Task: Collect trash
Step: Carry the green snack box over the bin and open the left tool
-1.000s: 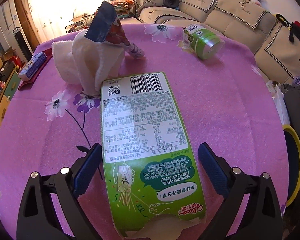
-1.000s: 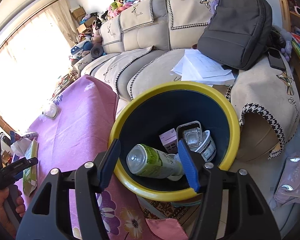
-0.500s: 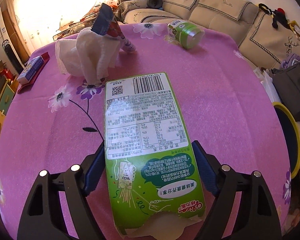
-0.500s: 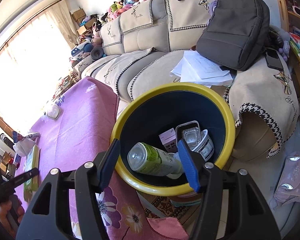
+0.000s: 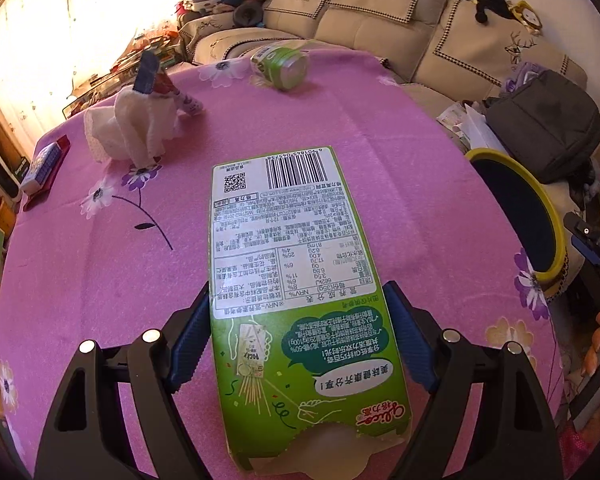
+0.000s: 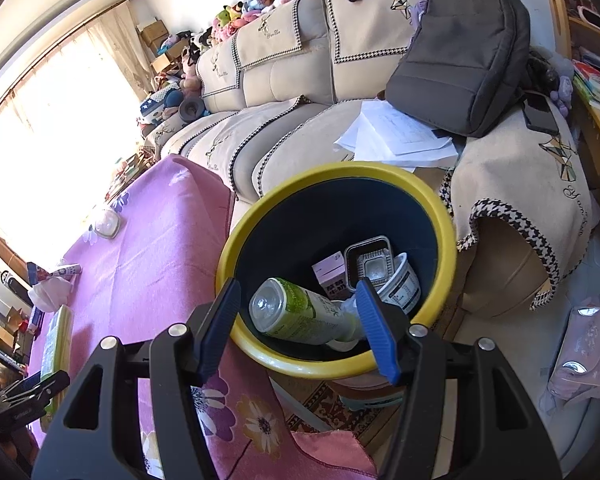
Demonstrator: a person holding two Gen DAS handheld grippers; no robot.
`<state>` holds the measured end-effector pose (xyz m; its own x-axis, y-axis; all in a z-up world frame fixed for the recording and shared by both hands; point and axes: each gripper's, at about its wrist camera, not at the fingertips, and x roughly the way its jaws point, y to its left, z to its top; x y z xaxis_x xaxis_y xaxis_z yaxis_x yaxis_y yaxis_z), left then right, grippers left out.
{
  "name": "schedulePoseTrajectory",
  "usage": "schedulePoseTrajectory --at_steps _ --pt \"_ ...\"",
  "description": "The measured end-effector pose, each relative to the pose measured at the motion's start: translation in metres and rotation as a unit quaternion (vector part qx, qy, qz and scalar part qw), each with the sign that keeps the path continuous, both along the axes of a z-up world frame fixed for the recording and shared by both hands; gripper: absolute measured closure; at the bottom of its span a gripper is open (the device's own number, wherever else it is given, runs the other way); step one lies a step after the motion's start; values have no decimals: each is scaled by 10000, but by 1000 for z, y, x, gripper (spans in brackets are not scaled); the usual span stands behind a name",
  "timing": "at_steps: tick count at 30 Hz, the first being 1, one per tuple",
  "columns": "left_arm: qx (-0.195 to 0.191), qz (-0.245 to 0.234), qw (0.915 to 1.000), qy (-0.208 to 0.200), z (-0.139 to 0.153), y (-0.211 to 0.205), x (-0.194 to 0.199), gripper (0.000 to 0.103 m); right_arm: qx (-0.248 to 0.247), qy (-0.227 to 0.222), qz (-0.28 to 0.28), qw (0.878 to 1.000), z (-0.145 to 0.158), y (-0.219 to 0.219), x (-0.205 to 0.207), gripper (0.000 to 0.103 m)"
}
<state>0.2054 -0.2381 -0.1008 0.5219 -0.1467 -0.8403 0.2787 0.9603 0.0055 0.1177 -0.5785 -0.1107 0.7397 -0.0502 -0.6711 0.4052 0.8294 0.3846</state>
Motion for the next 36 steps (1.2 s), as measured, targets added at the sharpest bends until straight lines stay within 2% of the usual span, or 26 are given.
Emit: schedulePoseTrajectory --at_steps 6,12,17,21,27,30,36 --pt "24 -423 9990 -112 14 -30 -12 22 -18 -56 -91 9999 4 -9 -12 46" --pt "17 -988 9949 -182 27 -81 -11 22 -15 -118 -323 9994 6 -26 -28 46" --pt "82 -1568 9871 -322 39 -134 -10 22 -34 -118 -564 9983 6 -43 -44 46" --pt "0 -2126 9771 -108 41 -190 -2 22 -23 -76 -778 9969 5 -58 -56 46" --pt "161 -2589 9652 337 19 -264 22 22 -22 22 -925 9957 2 -71 -66 45" --pt "239 -2594 9641 514 0 -293 38 22 -16 60 -950 9955 -1 -73 -68 44" --pt "357 -2531 9648 618 -30 -325 56 19 -50 132 -906 9958 -1 -69 -64 42"
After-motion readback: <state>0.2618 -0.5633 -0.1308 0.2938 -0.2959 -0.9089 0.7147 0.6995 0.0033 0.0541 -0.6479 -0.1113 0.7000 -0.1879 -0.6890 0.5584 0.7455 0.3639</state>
